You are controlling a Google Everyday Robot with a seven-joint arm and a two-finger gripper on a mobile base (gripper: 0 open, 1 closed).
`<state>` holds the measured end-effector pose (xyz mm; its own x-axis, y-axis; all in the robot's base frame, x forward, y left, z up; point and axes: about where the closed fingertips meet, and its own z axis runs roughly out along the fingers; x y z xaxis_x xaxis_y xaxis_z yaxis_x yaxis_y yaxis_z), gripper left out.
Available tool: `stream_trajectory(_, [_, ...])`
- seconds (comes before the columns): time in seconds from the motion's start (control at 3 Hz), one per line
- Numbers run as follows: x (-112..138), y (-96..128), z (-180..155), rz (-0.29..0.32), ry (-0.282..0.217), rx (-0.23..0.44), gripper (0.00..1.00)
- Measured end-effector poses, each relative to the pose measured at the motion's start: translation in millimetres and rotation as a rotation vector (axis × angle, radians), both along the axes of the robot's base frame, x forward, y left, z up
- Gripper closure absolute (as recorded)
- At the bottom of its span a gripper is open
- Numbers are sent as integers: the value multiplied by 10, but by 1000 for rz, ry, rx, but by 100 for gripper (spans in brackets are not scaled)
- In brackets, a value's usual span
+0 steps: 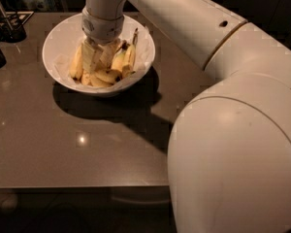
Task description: Pick banana from white bowl
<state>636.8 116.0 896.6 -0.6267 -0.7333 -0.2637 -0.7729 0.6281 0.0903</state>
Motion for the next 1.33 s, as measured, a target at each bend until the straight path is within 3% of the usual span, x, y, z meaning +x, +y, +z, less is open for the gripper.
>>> stream_trajectory(0.33, [-99,-28,194,31,-55,29,100])
stream_trajectory(1.0, [-302,-70,451,117,-88,78,100])
stream_trajectory(1.33, [-446,-48,482,222,-86,80,100])
